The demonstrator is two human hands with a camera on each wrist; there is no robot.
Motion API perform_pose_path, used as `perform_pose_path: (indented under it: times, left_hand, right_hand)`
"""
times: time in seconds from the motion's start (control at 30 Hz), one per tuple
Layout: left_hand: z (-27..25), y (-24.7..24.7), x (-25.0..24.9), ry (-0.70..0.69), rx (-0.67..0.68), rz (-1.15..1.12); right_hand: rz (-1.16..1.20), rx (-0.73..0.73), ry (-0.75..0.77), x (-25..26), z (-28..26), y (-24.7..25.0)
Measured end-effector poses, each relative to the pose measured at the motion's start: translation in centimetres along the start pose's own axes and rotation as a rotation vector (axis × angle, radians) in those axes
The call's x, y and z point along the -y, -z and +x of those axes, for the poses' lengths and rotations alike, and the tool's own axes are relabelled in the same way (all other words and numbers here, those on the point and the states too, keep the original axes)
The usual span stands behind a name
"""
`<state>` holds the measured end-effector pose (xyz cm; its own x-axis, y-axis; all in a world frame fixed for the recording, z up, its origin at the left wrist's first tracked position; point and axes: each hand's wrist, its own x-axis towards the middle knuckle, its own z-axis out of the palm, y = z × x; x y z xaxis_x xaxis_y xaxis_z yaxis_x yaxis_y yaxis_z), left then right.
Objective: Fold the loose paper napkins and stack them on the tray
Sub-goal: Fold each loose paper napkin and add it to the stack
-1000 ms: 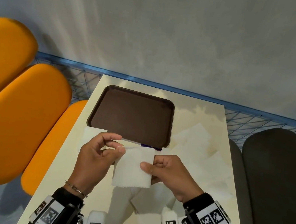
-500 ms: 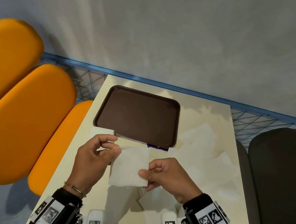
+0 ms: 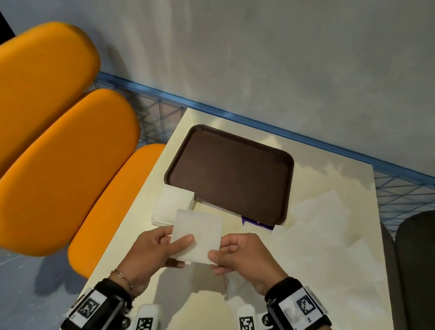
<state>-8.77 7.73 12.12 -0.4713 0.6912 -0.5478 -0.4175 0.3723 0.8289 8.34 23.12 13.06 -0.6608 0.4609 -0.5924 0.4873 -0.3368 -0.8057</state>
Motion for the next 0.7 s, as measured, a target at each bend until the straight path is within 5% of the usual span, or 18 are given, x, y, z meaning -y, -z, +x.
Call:
perform_pose_path:
  times: [0.17,0.47,0.7]
  left_hand:
    - [2.5,1.9,1.5,0.024,-0.123,0.029]
    - [12.7,5.6,0.8,-0.049,-0.396,0.437]
    - [16.2,5.8,2.1,-0.014,-0.397,0.652]
  right_hand:
    - [-0.077,0.004,-0.041,-0.9,2.4,-1.1]
    - [-0.633,-0.146,-0.143,-9.1,3.2,3.1]
    - [-0.995,-0.205,-0.115,-13.4,1.8,4.9]
